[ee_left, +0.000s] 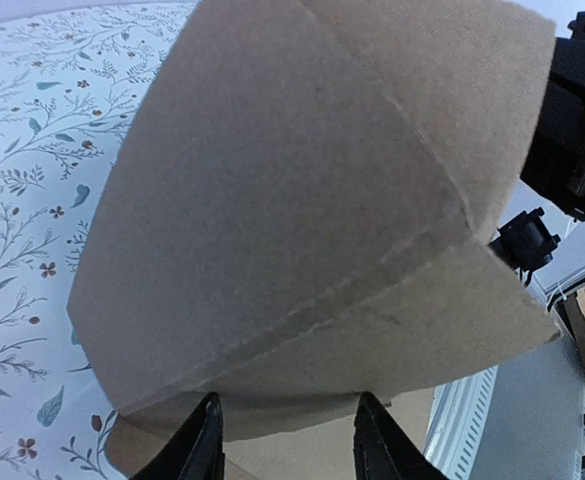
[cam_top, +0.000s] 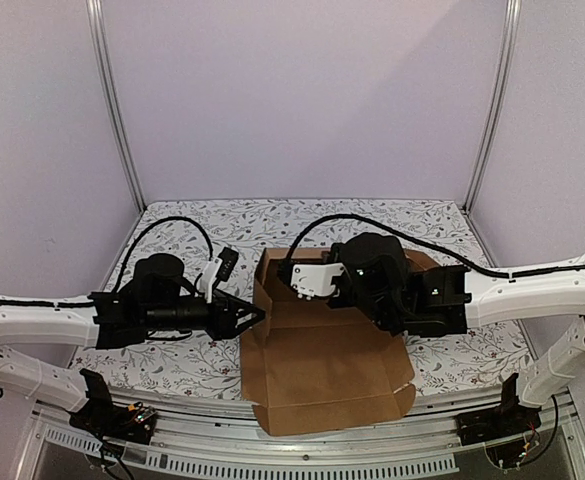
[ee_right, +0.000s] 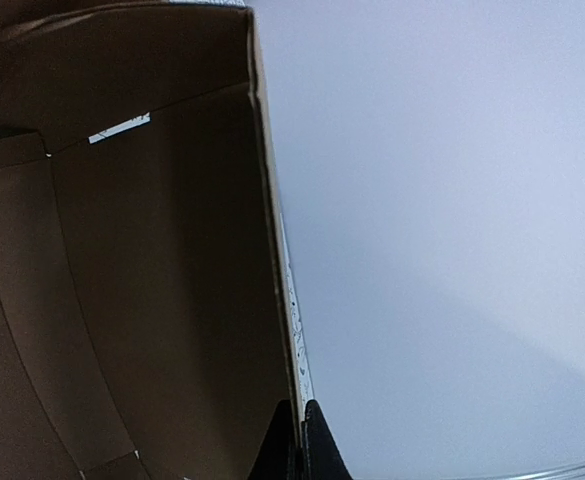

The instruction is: Fold the paper box

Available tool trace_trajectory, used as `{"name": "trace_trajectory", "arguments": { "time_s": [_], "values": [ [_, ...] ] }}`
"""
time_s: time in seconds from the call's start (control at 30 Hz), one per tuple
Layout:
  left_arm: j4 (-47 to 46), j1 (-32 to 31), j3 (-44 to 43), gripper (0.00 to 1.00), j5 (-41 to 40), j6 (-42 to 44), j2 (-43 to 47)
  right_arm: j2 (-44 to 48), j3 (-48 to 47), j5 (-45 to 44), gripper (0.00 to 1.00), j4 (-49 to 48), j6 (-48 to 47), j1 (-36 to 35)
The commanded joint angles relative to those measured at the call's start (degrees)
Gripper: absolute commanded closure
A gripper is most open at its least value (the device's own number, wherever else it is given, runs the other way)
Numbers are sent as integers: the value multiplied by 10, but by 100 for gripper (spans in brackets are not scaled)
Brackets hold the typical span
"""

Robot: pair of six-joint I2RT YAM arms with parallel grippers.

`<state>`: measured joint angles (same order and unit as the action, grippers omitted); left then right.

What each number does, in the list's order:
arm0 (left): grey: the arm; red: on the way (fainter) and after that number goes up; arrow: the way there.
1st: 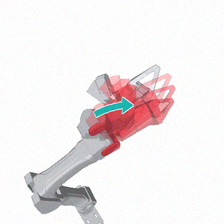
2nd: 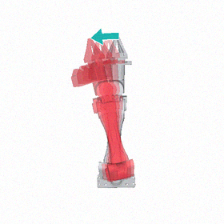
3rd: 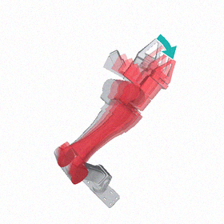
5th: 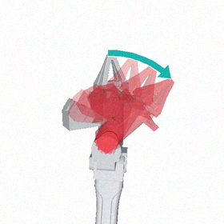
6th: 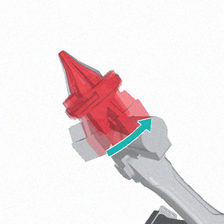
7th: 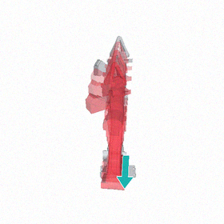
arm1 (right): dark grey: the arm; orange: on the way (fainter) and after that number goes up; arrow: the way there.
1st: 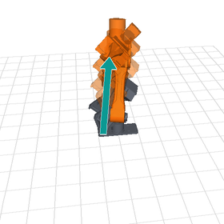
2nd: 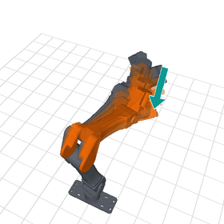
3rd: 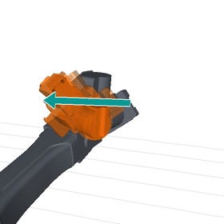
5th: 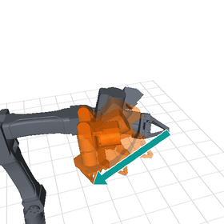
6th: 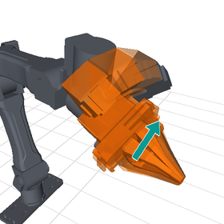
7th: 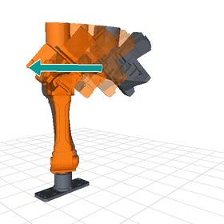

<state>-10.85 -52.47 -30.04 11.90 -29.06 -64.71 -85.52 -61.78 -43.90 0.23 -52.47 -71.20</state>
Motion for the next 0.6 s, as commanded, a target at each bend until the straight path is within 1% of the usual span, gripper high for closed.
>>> {"name": "trace_trajectory", "arguments": {
  "time_s": [0.0, 0.33, 0.57],
  "values": [
    [11, -16, 1, 56, -38, 19, 8, -10, 6, -25, 100, -45, -6, -5],
    [12, -21, -27, 52, -155, 89, -43, -9, 8, -14, 100, -40, 9, -14],
    [-38, -33, -24, 49, -160, 100, -64, -4, 14, -8, 100, -32, 34, -15]
  ]
}}
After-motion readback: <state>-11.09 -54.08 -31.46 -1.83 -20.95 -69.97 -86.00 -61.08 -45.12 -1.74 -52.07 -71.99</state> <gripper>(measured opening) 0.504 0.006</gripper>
